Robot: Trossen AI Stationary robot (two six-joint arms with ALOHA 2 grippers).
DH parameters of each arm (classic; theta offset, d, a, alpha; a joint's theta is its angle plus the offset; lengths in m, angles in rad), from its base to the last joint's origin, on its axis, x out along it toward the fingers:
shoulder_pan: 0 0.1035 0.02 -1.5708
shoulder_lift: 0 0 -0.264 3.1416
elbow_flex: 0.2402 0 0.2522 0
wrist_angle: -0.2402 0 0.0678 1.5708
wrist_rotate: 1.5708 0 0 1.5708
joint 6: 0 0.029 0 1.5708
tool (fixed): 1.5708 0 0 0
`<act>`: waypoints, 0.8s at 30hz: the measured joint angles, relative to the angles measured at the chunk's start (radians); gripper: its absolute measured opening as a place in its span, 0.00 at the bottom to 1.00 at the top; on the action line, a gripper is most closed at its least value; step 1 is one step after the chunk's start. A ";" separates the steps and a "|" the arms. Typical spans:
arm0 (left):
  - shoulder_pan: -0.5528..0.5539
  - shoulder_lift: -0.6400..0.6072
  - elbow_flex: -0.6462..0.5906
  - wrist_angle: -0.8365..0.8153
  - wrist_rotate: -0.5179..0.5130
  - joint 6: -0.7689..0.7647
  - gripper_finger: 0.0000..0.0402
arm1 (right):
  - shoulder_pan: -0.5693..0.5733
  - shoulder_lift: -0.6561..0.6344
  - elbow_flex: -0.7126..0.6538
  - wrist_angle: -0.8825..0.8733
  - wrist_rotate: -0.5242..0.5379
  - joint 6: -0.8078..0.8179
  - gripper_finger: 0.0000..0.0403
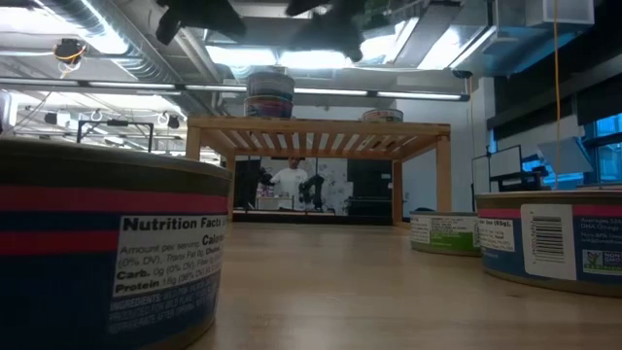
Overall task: Stack canned seafood by type on shelf
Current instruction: Put the blue-pink can on the shelf
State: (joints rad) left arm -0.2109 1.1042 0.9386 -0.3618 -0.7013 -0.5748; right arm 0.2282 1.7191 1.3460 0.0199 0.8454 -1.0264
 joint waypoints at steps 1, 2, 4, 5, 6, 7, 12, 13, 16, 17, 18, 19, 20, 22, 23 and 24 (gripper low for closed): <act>-0.013 0.000 0.000 0.000 0.000 0.000 0.00 | 0.014 -0.026 0.000 -0.066 0.000 0.060 0.75; -0.026 0.000 0.000 0.002 0.000 0.000 0.00 | 0.028 -0.052 0.000 -0.139 0.000 0.122 0.75; -0.052 0.006 0.000 0.010 0.000 -0.001 0.00 | 0.057 -0.098 0.000 -0.272 -0.001 0.248 0.75; -0.065 0.008 0.000 0.010 0.000 -0.002 0.00 | 0.072 -0.120 0.000 -0.344 -0.003 0.307 0.75; -0.077 0.016 0.000 0.016 0.000 -0.005 0.00 | 0.086 -0.139 0.000 -0.407 -0.006 0.367 0.75; -0.084 0.023 0.000 0.033 0.000 -0.010 0.00 | 0.099 -0.158 0.000 -0.466 -0.007 0.429 0.75; -0.114 0.089 0.000 0.154 0.008 -0.026 0.00 | 0.172 -0.227 0.000 -0.772 -0.032 0.743 0.75; -0.117 0.106 0.000 0.191 0.015 -0.021 0.00 | 0.189 -0.238 0.000 -0.829 -0.047 0.812 0.75; -0.123 0.167 0.000 0.301 0.058 0.010 0.00 | 0.241 -0.270 0.000 -0.994 -0.110 1.021 0.75; -0.123 0.190 0.000 0.341 0.083 0.020 0.00 | 0.260 -0.278 0.000 -1.043 -0.128 1.088 0.75; -0.123 0.214 0.000 0.381 0.110 0.030 0.00 | 0.281 -0.285 0.000 -1.090 -0.138 1.150 0.75; -0.123 0.239 0.000 0.428 0.137 0.035 0.00 | 0.301 -0.291 0.000 -1.131 -0.140 1.211 0.75; -0.123 0.266 0.000 0.476 0.159 0.046 0.00 | 0.324 -0.294 0.000 -1.162 -0.139 1.267 0.75; -0.123 0.322 0.000 0.566 0.201 0.083 0.00 | 0.369 -0.299 0.000 -1.209 -0.139 1.359 0.75; -0.123 0.349 0.000 0.609 0.221 0.103 0.00 | 0.391 -0.299 0.000 -1.228 -0.139 1.394 0.75; -0.122 0.375 0.000 0.645 0.244 0.123 0.00 | 0.415 -0.299 -0.001 -1.244 -0.136 1.426 0.75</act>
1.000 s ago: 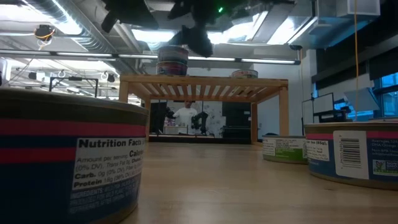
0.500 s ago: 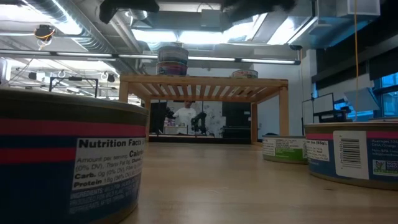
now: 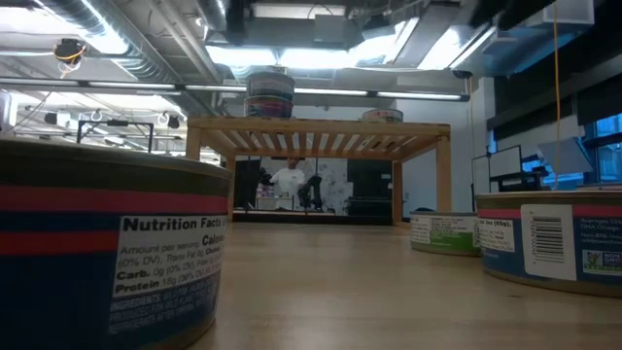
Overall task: Stack canned seafood by type on shelf
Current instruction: Put the blue-pink can on the shelf
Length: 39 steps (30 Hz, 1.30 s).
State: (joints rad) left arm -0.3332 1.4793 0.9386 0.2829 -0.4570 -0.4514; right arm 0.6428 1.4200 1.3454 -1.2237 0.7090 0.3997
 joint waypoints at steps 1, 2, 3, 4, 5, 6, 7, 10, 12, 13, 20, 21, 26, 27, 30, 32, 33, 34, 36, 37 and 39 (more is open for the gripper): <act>0.000 0.025 0.000 0.029 0.017 0.018 0.00 | 0.023 0.000 0.000 -0.014 0.007 0.025 0.75; 0.001 0.048 0.000 0.058 0.034 0.034 0.00 | 0.043 0.000 -0.005 -0.020 0.019 0.044 0.75; 0.001 0.067 0.000 0.074 0.052 0.047 0.00 | 0.061 0.000 -0.013 -0.018 0.036 0.060 0.75; 0.001 0.083 0.000 0.080 0.064 0.060 0.00 | 0.077 -0.001 -0.025 -0.016 0.053 0.076 0.75; 0.001 0.102 0.000 0.091 0.083 0.068 0.00 | 0.093 -0.003 -0.040 -0.015 0.063 0.096 0.75; 0.001 0.119 0.000 0.109 0.098 0.072 0.00 | 0.107 -0.004 -0.058 -0.009 0.064 0.117 0.75; 0.000 0.133 0.000 0.120 0.115 0.073 0.00 | 0.116 -0.005 -0.074 -0.002 0.062 0.134 0.75; 0.000 0.185 0.000 0.200 0.164 0.073 0.00 | 0.138 -0.005 -0.134 0.033 0.019 0.177 0.75; -0.002 0.223 0.000 0.260 0.173 0.073 0.00 | 0.144 -0.005 -0.179 0.107 -0.028 0.189 0.75; -0.002 0.241 0.000 0.295 0.176 0.074 0.00 | 0.144 -0.004 -0.198 0.153 -0.053 0.195 0.75; -0.006 0.351 0.052 0.362 0.208 0.117 0.00 | 0.143 -0.003 -0.298 0.438 -0.263 0.158 0.75; -0.010 0.369 0.073 0.362 0.224 0.146 0.00 | 0.144 -0.003 -0.303 0.465 -0.273 0.138 0.75; -0.038 0.457 0.204 0.336 0.308 0.365 0.00 | 0.143 -0.003 -0.315 0.526 -0.283 0.073 0.75; -0.043 0.471 0.229 0.321 0.315 0.411 0.00 | 0.143 -0.001 -0.315 0.525 -0.281 0.063 0.75; -0.049 0.504 0.293 0.285 0.316 0.504 0.00 | 0.142 0.006 -0.315 0.520 -0.266 0.025 0.75; -0.045 0.515 0.325 0.273 0.316 0.521 0.00 | 0.142 0.005 -0.316 0.520 -0.257 0.007 0.75; -0.040 0.516 0.338 0.274 0.316 0.521 0.00 | 0.142 0.005 -0.316 0.521 -0.253 -0.004 0.75; -0.035 0.516 0.347 0.272 0.316 0.518 0.00 | 0.142 0.005 -0.316 0.519 -0.247 -0.017 0.75; -0.024 0.516 0.362 0.273 0.316 0.505 0.01 | 0.142 0.005 -0.316 0.521 -0.232 -0.048 0.75; -0.019 0.516 0.364 0.270 0.316 0.493 0.03 | 0.142 0.005 -0.316 0.520 -0.230 -0.063 0.75; -0.012 0.516 0.367 0.262 0.316 0.460 0.07 | 0.142 0.005 -0.316 0.521 -0.230 -0.067 0.75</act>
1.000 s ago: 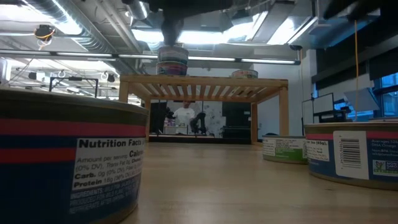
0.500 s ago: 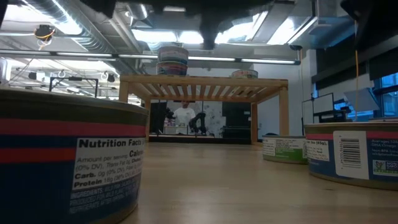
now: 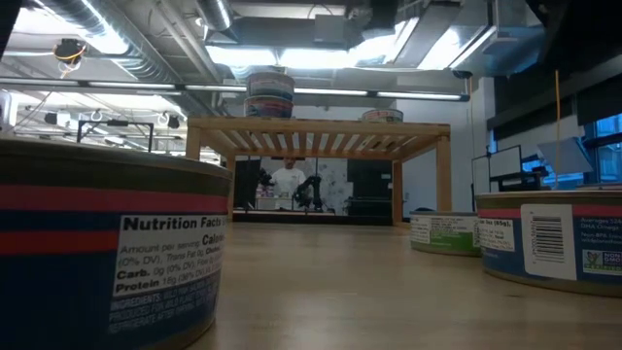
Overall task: Stack canned seafood by type on shelf
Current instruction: Put the blue-pink can on the shelf
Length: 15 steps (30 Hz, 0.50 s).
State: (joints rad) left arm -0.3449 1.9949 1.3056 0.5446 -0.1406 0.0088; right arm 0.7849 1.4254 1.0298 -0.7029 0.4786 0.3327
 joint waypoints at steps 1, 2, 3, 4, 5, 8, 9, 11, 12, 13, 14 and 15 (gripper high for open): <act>0.002 0.000 0.001 -0.013 0.000 -0.015 0.10 | 0.000 0.000 0.000 0.001 0.000 0.000 0.75; 0.002 0.000 0.001 -0.029 0.000 -0.028 0.13 | 0.000 0.000 0.000 0.004 0.000 0.000 0.75; 0.003 0.000 0.002 -0.051 0.000 -0.030 0.16 | 0.000 0.000 0.000 0.006 0.000 0.000 0.75; 0.002 0.000 0.002 -0.073 0.003 -0.028 0.19 | 0.000 0.000 0.000 0.010 0.000 0.001 0.75; 0.002 0.000 0.002 -0.096 0.007 -0.021 0.22 | 0.000 0.000 0.000 0.021 0.000 0.001 0.75; -0.002 0.000 0.002 -0.137 0.013 0.023 0.29 | 0.000 0.005 0.000 0.061 0.001 0.002 0.75; -0.002 0.000 0.002 -0.146 0.014 0.039 0.31 | 0.000 0.006 0.000 0.073 0.000 0.002 0.75; -0.001 0.000 0.002 -0.171 0.014 0.078 0.33 | 0.000 0.020 0.000 0.088 -0.011 0.006 0.75; -0.001 0.001 0.002 -0.186 0.014 0.105 0.33 | 0.000 0.029 0.000 0.092 -0.019 0.011 0.75; -0.001 0.002 0.002 -0.200 0.014 0.140 0.33 | 0.002 0.038 0.000 0.091 -0.025 0.022 0.75; -0.001 0.002 0.002 -0.216 0.014 0.179 0.33 | 0.002 0.048 0.000 0.093 -0.034 0.032 0.75; -0.001 0.002 0.002 -0.234 0.015 0.222 0.33 | 0.002 0.058 0.000 0.099 -0.044 0.042 0.75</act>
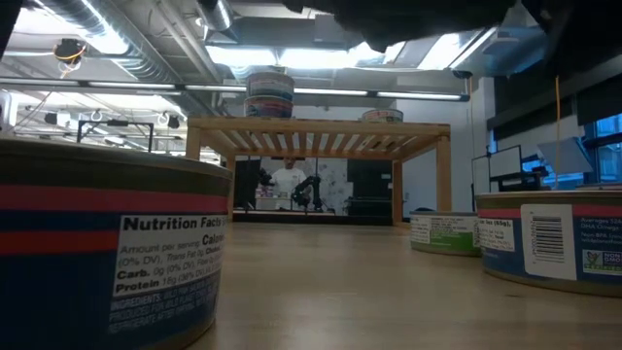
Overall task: Stack canned seafood by type on shelf
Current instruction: Put the blue-pink can on the shelf
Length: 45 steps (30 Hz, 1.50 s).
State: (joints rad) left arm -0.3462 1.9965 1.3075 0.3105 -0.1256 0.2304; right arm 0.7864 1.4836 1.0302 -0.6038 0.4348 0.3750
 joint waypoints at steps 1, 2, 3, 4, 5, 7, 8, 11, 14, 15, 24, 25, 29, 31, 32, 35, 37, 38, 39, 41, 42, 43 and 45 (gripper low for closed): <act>0.000 0.000 0.000 -0.018 0.006 0.042 0.32 | 0.000 0.010 0.000 0.007 -0.014 0.011 0.75; 0.000 0.000 0.000 -0.033 0.016 0.075 0.32 | 0.000 0.022 0.000 0.011 -0.026 0.015 0.75; 0.000 0.001 0.000 -0.046 0.021 0.102 0.32 | 0.000 0.032 0.000 0.011 -0.042 0.018 0.75; 0.000 0.005 0.000 -0.056 0.022 0.122 0.31 | 0.000 0.043 0.000 0.014 -0.051 0.018 0.75; 0.000 0.009 0.000 -0.059 0.023 0.138 0.31 | 0.000 0.052 0.000 0.017 -0.059 0.018 0.75; 0.000 0.026 0.000 -0.073 0.028 0.161 0.31 | 0.000 0.068 0.000 0.017 -0.062 0.019 0.75; 0.000 0.036 0.000 -0.069 0.036 0.172 0.31 | 0.000 0.074 0.000 0.021 -0.062 0.020 0.75; 0.000 0.069 0.000 -0.073 0.061 0.220 0.31 | 0.000 0.082 0.000 0.024 -0.065 0.020 0.75; 0.002 0.100 0.000 -0.064 0.066 0.271 0.31 | 0.000 0.083 0.000 0.026 -0.066 0.020 0.75; 0.002 0.110 0.000 -0.060 0.068 0.284 0.31 | -0.001 0.083 0.000 0.028 -0.066 0.020 0.75; 0.020 0.169 0.000 -0.042 0.070 0.327 0.31 | -0.002 0.083 0.000 0.031 -0.062 0.020 0.75; 0.022 0.172 0.000 -0.032 0.069 0.326 0.31 | -0.002 0.083 0.000 0.031 -0.062 0.020 0.75; 0.024 0.173 0.000 -0.033 0.070 0.333 0.31 | -0.002 0.084 0.000 0.031 -0.062 0.020 0.75; 0.025 0.173 0.000 -0.039 0.070 0.332 0.31 | -0.002 0.084 0.000 0.032 -0.062 0.020 0.75; 0.026 0.173 0.000 -0.041 0.070 0.330 0.31 | -0.002 0.084 0.000 0.031 -0.062 0.020 0.75; 0.027 0.173 0.000 -0.048 0.070 0.347 0.31 | -0.001 0.084 0.000 0.031 -0.062 0.020 0.75; 0.027 0.173 0.000 -0.050 0.065 0.372 0.31 | -0.001 0.084 0.000 0.030 -0.064 0.020 0.75; 0.027 0.173 0.000 -0.051 0.063 0.378 0.31 | -0.001 0.084 0.000 0.029 -0.069 0.020 0.75; 0.027 0.173 0.000 -0.052 0.062 0.378 0.31 | -0.001 0.084 0.000 0.028 -0.079 0.020 0.75; 0.027 0.172 0.000 -0.061 0.060 0.374 0.31 | -0.001 0.084 0.000 0.026 -0.098 0.021 0.75; 0.027 0.172 0.000 -0.065 0.054 0.373 0.31 | -0.001 0.084 0.000 0.027 -0.107 0.020 0.75; 0.027 0.172 0.000 -0.067 0.045 0.373 0.31 | -0.001 0.084 0.000 0.026 -0.114 0.021 0.75; 0.027 0.172 0.000 -0.068 0.026 0.373 0.31 | -0.001 0.084 0.000 0.026 -0.115 0.021 0.75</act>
State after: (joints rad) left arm -0.3191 2.1681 1.3075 0.2425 -0.0998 0.6037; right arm 0.7853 1.5673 1.0302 -0.5777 0.3202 0.3958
